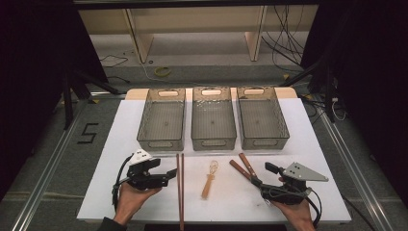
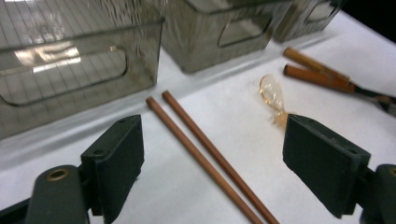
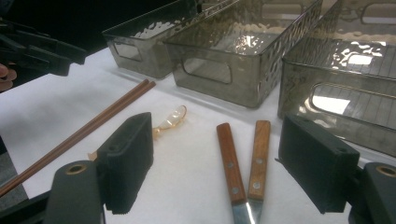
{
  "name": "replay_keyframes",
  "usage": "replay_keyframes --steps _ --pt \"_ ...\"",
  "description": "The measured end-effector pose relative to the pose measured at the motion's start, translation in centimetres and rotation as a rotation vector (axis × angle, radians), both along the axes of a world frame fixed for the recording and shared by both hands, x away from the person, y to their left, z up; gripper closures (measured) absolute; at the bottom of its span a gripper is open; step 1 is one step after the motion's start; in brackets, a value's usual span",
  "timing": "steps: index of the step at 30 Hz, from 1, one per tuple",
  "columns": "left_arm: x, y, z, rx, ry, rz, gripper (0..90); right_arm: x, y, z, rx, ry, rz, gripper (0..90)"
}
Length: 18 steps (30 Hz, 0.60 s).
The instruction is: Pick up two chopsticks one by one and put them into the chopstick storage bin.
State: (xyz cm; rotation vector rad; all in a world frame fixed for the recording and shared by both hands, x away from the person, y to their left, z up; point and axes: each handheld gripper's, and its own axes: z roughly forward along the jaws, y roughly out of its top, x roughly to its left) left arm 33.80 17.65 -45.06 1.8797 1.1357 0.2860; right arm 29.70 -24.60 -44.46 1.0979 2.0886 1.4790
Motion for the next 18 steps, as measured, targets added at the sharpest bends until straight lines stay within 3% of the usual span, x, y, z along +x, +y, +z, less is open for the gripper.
replay_keyframes --steps 2,7,8,9,10,15,16,18 --pt "0.3 -0.3 -0.1 0.05 0.039 0.013 21.7 0.0 0.2 0.0 -0.004 -0.003 0.004 27.4" --pt "1.3 -0.7 -0.2 0.095 0.141 0.01 24.1 0.0 0.2 0.0 -0.003 -0.002 0.007 27.5" --pt "1.6 -1.0 -0.3 0.116 0.179 0.015 25.5 0.0 0.2 -0.1 -0.004 -0.001 0.006 27.5" --pt "1.6 -1.0 -0.3 0.116 0.179 0.015 26.1 0.0 0.2 -0.1 -0.003 0.0 0.006 27.6" --pt "2.0 -1.3 -0.5 0.139 0.205 0.007 27.1 0.1 0.3 -0.1 -0.004 0.001 0.007 27.5" --pt "2.5 -2.2 -0.7 0.185 0.221 0.012 31.7 0.0 0.3 -0.1 -0.009 -0.001 0.013 27.6" --pt "2.8 -2.3 -0.8 0.197 0.25 0.005 32.0 0.0 0.4 -0.1 -0.009 -0.001 0.013 27.7" --pt "2.9 -2.4 -0.9 0.197 0.259 0.003 32.9 0.0 0.4 -0.1 -0.01 0.001 0.013 27.7"
